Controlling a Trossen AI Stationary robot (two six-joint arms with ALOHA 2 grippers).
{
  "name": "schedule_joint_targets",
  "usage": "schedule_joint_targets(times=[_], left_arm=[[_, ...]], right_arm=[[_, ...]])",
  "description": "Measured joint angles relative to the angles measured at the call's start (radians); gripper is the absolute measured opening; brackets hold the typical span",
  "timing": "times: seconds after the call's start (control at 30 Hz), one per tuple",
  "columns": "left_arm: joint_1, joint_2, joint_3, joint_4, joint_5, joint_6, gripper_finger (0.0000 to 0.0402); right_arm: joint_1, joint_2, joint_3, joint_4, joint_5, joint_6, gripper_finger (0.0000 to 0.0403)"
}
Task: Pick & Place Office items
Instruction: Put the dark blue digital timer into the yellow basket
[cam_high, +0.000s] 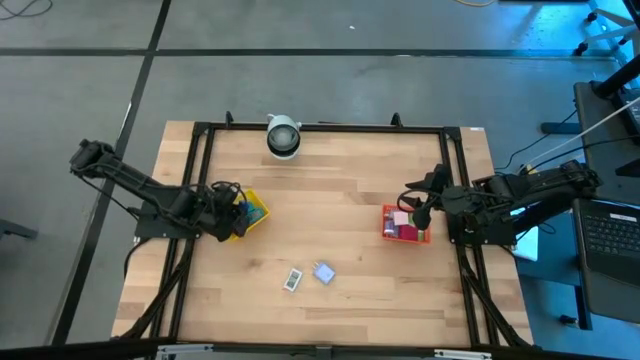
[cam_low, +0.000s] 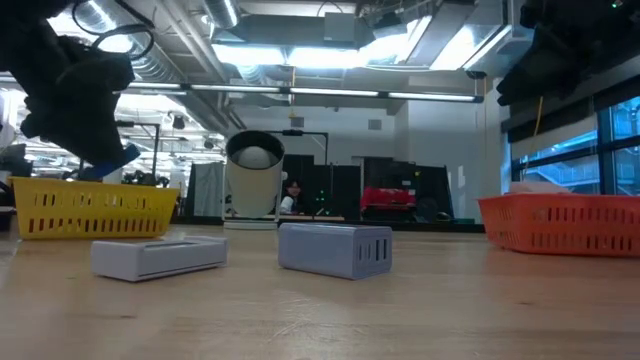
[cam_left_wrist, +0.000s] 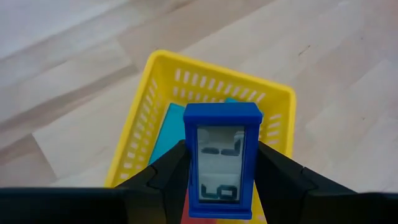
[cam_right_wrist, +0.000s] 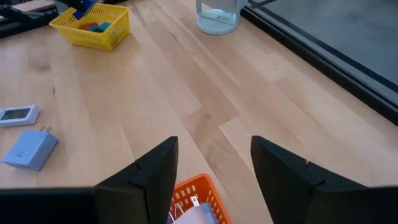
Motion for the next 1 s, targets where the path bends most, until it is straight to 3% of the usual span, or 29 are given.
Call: schedule_joint_targets(times=[0.37, 0.83, 1.0], left_arm=[[0.114, 0.0, 0.0, -0.004, 0.149, 0.092, 0.0156], [0.427, 0.0, 0.0, 0.008, 0.334, 0.443, 0.0157], [0.492, 0.0, -0.055, 0.132, 0.375, 0.544, 0.0157]], right_arm=[[0.0, 0.0, 0.0, 0.029, 0.002, -0.001, 0.0203], [0.0, 0.0, 0.0, 0.028, 0.002, -0.004, 0.0204], [0.0, 0.0, 0.0, 0.028, 0.002, -0.005, 0.0204]])
